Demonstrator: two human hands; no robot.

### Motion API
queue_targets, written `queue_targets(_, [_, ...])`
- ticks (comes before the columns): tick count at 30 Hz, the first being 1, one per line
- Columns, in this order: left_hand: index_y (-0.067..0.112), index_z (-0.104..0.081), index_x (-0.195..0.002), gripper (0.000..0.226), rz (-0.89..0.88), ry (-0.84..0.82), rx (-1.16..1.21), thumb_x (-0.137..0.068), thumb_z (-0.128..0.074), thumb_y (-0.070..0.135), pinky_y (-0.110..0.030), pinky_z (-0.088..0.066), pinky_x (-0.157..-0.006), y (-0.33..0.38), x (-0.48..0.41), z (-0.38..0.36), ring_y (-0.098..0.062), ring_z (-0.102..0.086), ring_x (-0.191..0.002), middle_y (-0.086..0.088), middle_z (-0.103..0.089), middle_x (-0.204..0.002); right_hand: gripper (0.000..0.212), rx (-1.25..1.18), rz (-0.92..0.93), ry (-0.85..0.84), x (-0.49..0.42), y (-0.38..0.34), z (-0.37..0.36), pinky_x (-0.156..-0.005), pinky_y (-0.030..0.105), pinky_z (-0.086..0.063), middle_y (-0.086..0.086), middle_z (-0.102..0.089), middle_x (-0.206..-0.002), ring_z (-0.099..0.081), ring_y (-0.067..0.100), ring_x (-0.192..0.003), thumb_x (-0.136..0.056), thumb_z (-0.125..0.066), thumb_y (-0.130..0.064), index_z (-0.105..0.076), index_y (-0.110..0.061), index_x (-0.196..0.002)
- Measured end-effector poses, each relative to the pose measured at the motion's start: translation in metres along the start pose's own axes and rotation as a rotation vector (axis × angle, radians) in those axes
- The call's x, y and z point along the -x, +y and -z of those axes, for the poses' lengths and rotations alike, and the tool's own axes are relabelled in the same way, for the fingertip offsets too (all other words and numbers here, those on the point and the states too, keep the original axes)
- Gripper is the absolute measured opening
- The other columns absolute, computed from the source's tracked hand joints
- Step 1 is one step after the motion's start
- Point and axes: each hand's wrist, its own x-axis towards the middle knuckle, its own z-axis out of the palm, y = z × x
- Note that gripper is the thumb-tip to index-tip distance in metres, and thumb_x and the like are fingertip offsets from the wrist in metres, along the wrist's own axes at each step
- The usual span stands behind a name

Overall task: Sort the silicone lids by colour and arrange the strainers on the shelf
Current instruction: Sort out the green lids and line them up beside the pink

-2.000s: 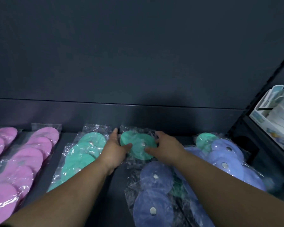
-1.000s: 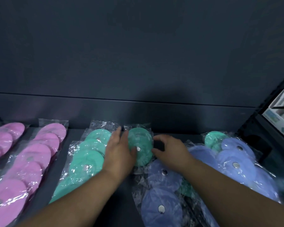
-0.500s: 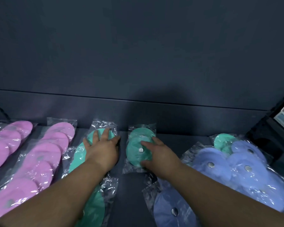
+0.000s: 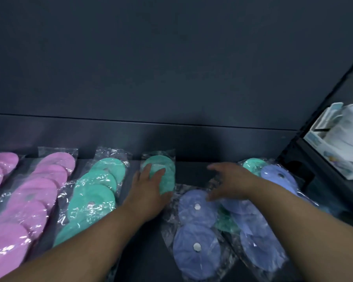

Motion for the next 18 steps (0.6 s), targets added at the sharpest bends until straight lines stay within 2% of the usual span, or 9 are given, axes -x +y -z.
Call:
queue_targets(3, [0.028,-0.028,-0.148,0.075,0.037,-0.007,0.100,-0.084,-0.063,0.046,-0.028,-0.011,-0.117,0.005,-0.002,-0.006,-0.030,-0.011,-0.145,-0.013,-0.007,-0.158,0.108,0.142,-0.005,-0.171,0.021,0.020,0.004,-0.108,0.022,-0.028,-0.001,-0.022,-0.156,-0.030,0.017,-0.139,-0.066,-0.082,-0.044,-0.017,-0.026,-0.151])
queue_targets(5, [0.028,-0.034,-0.145,0.072,0.042,0.101,0.106,-0.083,-0.065,0.046,-0.025,-0.011,-0.116,0.013,0.001,-0.005,-0.027,-0.014,-0.144,-0.009,-0.011,-0.158,0.112,0.183,0.008,-0.173,0.028,0.033,0.000,-0.108,0.024,-0.030,0.001,-0.021,-0.156,-0.031,0.018,-0.139,-0.064,-0.083,-0.044,-0.014,-0.026,-0.151])
queue_targets(7, [0.030,-0.035,-0.144,0.078,-0.013,0.128,0.120,-0.078,-0.066,0.056,-0.026,-0.009,-0.117,0.028,0.011,-0.003,-0.023,-0.012,-0.145,-0.004,-0.013,-0.158,0.109,0.197,0.046,-0.124,0.031,0.045,-0.009,-0.105,0.025,-0.035,0.001,-0.028,-0.152,-0.037,0.019,-0.135,-0.063,-0.082,-0.045,-0.019,-0.028,-0.149])
queue_targets(8, [0.032,-0.033,-0.145,0.089,-0.055,0.074,0.134,-0.069,-0.065,0.068,-0.027,-0.008,-0.118,0.037,0.019,-0.003,-0.021,-0.009,-0.146,0.000,-0.011,-0.159,0.102,0.175,0.077,-0.080,0.032,0.050,-0.013,-0.103,0.025,-0.038,0.000,-0.035,-0.148,-0.041,0.019,-0.131,-0.063,-0.081,-0.043,-0.025,-0.029,-0.147])
queue_targets(10, [0.037,-0.023,-0.147,0.125,-0.115,-0.084,0.120,-0.040,-0.050,0.095,-0.029,-0.007,-0.119,0.056,0.038,-0.010,-0.019,-0.003,-0.147,0.006,-0.005,-0.159,0.080,0.084,0.152,0.036,0.033,0.056,-0.018,-0.096,0.024,-0.041,0.000,-0.048,-0.136,-0.049,0.018,-0.122,-0.067,-0.077,-0.035,-0.042,-0.028,-0.138])
queue_targets(12, [0.040,-0.012,-0.149,0.142,-0.137,-0.168,0.033,-0.023,-0.030,0.103,-0.030,-0.007,-0.119,0.067,0.054,-0.026,-0.018,0.002,-0.147,0.008,0.002,-0.159,0.065,-0.016,0.184,0.132,0.032,0.061,-0.018,-0.095,0.022,-0.038,0.001,-0.050,-0.132,-0.050,0.020,-0.120,-0.072,-0.073,-0.028,-0.049,-0.025,-0.133])
queue_targets(14, [0.043,-0.002,-0.148,0.138,-0.122,-0.210,-0.003,-0.026,-0.029,0.100,-0.034,-0.005,-0.119,0.071,0.063,-0.041,-0.017,0.011,-0.146,0.010,0.012,-0.159,0.065,-0.102,0.192,0.262,0.028,0.069,-0.014,-0.101,0.024,-0.033,0.003,-0.044,-0.139,-0.045,0.024,-0.126,-0.075,-0.070,-0.024,-0.047,-0.023,-0.135])
queue_targets(16, [0.045,0.003,-0.147,0.135,-0.093,-0.224,-0.002,-0.032,-0.041,0.099,-0.037,-0.005,-0.120,0.074,0.070,-0.049,-0.016,0.016,-0.145,0.012,0.016,-0.158,0.064,-0.143,0.186,0.325,0.024,0.075,-0.008,-0.104,0.024,-0.030,0.004,-0.037,-0.145,-0.040,0.025,-0.132,-0.077,-0.070,-0.023,-0.046,-0.022,-0.137])
queue_targets(18, [0.044,-0.004,-0.148,0.121,-0.070,-0.178,-0.024,-0.043,-0.041,0.091,-0.035,-0.006,-0.119,0.081,0.074,-0.050,-0.016,0.009,-0.146,0.011,0.008,-0.159,0.046,-0.114,0.175,0.276,0.022,0.082,-0.004,-0.093,0.024,-0.035,0.007,-0.046,-0.137,-0.046,0.024,-0.125,-0.079,-0.066,-0.021,-0.055,-0.023,-0.125])
